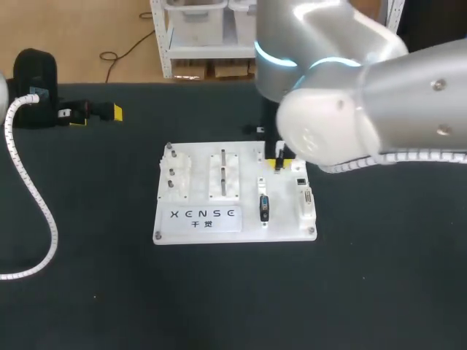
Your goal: Insert the USB connector, Ethernet cable, and multi-pin plug into their matching sockets one by one.
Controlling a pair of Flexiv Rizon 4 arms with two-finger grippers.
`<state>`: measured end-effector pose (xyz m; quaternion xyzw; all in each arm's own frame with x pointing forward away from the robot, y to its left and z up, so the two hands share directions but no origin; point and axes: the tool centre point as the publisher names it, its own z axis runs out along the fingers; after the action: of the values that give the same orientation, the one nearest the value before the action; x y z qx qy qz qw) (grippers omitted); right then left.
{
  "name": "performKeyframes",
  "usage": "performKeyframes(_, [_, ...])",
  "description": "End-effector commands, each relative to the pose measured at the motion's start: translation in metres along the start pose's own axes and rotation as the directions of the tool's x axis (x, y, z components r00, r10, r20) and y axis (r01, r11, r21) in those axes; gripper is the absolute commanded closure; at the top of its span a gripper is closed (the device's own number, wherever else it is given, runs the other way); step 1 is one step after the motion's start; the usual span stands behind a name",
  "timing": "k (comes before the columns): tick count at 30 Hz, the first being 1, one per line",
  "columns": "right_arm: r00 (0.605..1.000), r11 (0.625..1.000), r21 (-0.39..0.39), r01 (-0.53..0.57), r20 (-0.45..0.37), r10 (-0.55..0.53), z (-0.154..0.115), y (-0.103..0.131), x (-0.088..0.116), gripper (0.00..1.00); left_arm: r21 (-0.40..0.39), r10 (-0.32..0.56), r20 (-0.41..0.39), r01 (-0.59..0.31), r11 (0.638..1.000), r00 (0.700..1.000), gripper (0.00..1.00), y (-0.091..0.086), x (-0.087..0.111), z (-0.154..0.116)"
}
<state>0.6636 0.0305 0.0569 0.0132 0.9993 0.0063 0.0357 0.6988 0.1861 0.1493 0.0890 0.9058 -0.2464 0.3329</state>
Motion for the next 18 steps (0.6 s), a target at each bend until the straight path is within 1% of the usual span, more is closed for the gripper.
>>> performKeyframes(1, [0.999, 1.0, -0.002, -0.014, 0.04, 0.014, 0.0, -0.02, 0.01, 1.0, -0.007, -0.001, -0.006, 0.001, 1.0, 1.0, 0.0, -0.001, -0.001, 0.0])
performKeyframes(5, [0.999, 0.999, 0.016, -0.034, 0.03, 0.033, 0.007, -0.032, 0.012, 1.0, -0.007, -0.001, -0.006, 0.001, 1.0, 1.0, 0.0, -0.001, -0.001, 0.0])
performKeyframes(9, [0.999, 0.999, 0.025, -0.045, 0.027, 0.045, 0.013, -0.038, 0.012, 1.0, -0.007, -0.001, -0.006, 0.001, 1.0, 1.0, 0.0, -0.001, -0.001, 0.0])
performKeyframes(18, [0.997, 0.997, 0.011, -0.074, 0.032, 0.074, 0.022, -0.038, 0.007, 1.0, -0.007, -0.001, -0.006, 0.001, 1.0, 1.0, 0.0, -0.001, -0.001, 0.0])
